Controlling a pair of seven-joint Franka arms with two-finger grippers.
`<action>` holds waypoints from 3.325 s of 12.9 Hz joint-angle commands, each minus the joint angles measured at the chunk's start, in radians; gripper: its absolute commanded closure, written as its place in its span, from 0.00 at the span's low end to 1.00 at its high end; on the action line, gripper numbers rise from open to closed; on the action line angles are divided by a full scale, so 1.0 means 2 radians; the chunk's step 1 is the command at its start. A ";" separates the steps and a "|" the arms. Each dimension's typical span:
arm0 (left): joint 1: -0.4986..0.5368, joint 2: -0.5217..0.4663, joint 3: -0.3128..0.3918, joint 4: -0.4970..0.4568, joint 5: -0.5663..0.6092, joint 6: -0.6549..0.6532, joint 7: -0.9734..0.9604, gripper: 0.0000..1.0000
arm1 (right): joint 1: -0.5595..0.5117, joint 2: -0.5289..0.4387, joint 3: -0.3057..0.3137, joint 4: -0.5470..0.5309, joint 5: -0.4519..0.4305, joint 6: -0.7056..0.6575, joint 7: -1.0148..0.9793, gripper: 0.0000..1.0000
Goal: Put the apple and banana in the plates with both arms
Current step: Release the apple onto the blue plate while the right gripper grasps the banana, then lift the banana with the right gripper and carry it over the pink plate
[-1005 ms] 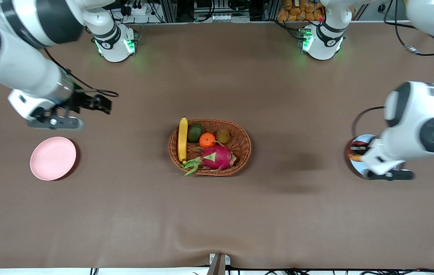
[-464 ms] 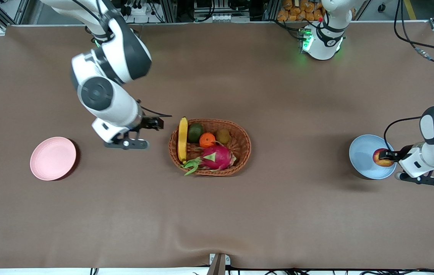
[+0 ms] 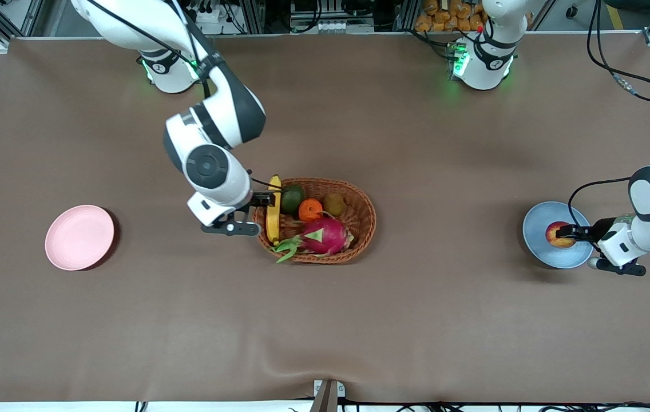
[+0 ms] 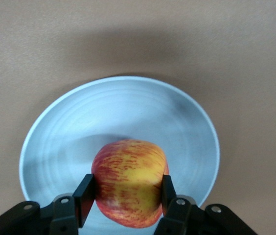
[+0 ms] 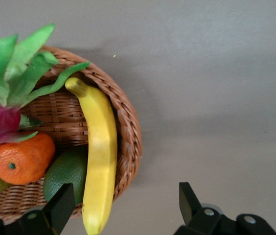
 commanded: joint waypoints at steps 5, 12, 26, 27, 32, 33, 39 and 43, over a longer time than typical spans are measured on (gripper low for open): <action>0.016 -0.009 -0.006 0.004 -0.035 -0.007 0.025 0.00 | 0.030 0.057 -0.005 0.009 -0.006 0.044 0.040 0.28; 0.012 -0.112 -0.062 0.060 -0.034 -0.153 0.015 0.00 | 0.046 0.079 -0.005 0.012 -0.014 0.055 0.054 0.34; 0.011 -0.277 -0.190 0.107 -0.012 -0.291 -0.227 0.00 | 0.039 0.099 -0.006 0.019 -0.020 0.066 0.064 0.74; 0.010 -0.280 -0.190 0.111 -0.012 -0.292 -0.227 0.00 | 0.038 0.099 -0.006 0.019 -0.022 0.066 0.062 0.93; -0.171 -0.329 0.003 0.102 -0.020 -0.293 -0.226 0.00 | 0.025 0.094 -0.005 0.075 -0.014 0.003 0.060 1.00; -0.206 -0.336 0.038 0.096 -0.020 -0.296 -0.226 0.00 | 0.025 0.092 -0.005 0.088 -0.014 -0.019 0.060 1.00; -0.291 -0.379 0.119 0.041 -0.022 -0.308 -0.241 0.00 | 0.003 0.040 -0.006 0.109 -0.014 -0.097 0.014 1.00; -0.294 -0.395 0.119 0.022 -0.021 -0.308 -0.248 0.00 | -0.086 -0.010 -0.008 0.101 -0.015 -0.134 -0.114 1.00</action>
